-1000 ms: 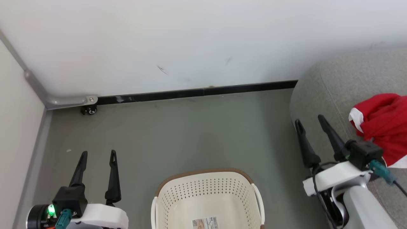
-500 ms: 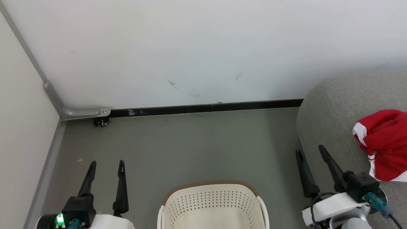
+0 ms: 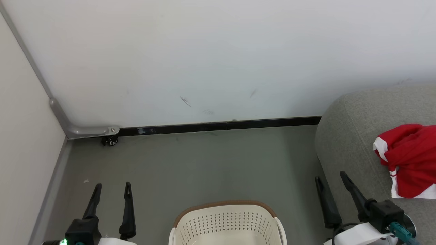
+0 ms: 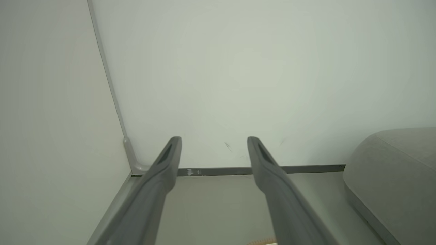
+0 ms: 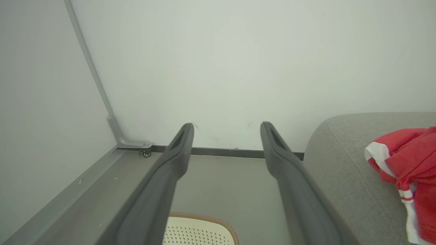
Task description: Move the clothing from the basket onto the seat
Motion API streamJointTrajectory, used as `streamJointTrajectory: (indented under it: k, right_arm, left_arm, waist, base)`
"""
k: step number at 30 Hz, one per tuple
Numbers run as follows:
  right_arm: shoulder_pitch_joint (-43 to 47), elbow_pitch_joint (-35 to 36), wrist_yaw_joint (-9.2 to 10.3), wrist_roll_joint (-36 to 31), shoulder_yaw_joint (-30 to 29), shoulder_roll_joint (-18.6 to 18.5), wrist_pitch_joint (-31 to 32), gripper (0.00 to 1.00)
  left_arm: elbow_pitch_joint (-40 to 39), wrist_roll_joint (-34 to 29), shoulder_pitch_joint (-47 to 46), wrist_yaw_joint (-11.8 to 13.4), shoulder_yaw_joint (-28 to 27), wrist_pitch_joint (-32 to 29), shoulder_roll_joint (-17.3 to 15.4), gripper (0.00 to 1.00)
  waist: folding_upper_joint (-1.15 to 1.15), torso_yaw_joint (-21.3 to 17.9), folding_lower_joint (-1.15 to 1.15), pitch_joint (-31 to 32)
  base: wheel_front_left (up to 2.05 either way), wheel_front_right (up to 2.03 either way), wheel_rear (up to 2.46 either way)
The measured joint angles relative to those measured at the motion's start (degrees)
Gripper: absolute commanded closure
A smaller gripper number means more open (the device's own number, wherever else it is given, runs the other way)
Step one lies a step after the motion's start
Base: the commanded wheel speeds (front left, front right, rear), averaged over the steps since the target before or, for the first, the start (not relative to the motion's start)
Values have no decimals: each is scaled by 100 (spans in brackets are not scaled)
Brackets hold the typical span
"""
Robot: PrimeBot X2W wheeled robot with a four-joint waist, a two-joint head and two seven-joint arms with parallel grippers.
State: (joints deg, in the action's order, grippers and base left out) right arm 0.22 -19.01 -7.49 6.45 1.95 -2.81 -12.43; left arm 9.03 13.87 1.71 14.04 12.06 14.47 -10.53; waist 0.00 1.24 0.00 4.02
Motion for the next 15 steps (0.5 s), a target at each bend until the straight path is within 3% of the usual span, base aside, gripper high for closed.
streamJointTrajectory:
  k: [15]
  right_arm:
    - [313, 506, 0, -9, -91, 18, 185, 0]
  left_arm:
    - [41, -101, 65, -1, 40, 0, -25, 0]
  waist:
    - [0, 25, 0, -75]
  base:
    - [0, 0, 0]
